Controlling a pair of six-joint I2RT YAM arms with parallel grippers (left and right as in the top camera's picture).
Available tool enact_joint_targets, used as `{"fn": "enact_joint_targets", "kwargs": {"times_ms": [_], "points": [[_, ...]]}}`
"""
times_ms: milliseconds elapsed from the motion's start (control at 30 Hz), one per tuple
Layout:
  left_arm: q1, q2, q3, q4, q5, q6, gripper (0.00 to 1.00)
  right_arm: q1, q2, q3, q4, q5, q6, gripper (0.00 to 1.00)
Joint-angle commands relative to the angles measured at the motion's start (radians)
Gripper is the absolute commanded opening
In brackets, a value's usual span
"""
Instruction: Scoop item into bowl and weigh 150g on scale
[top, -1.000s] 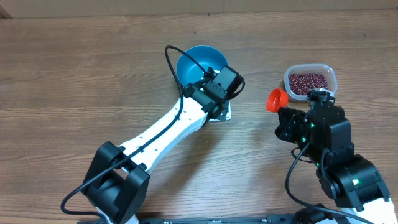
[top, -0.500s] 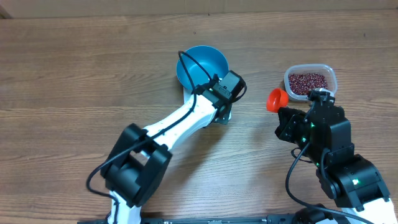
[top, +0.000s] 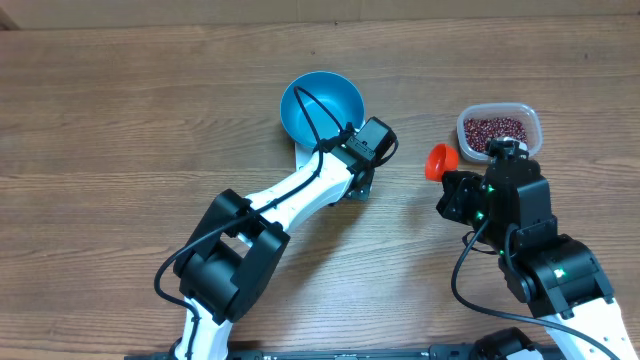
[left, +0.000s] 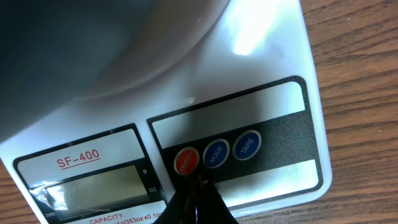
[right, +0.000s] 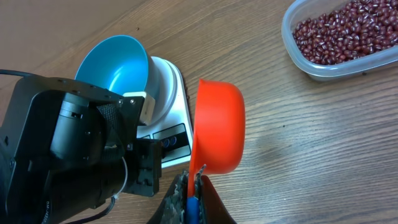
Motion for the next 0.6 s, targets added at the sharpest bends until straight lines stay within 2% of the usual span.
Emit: {"fn": "enact_joint_targets", "kwargs": {"times_ms": [0, 567], "points": [[0.0, 0.029, -0.006, 0.003, -0.003, 0.022, 0.04, -0.002, -0.003, 0.039, 0.01, 0.0, 0.0, 0.04], [-0.002, 0.01, -0.006, -0.014, -0.003, 0.023, 0.04, -0.002, -0.004, 0.039, 0.01, -0.001, 0.0, 0.04]]}}
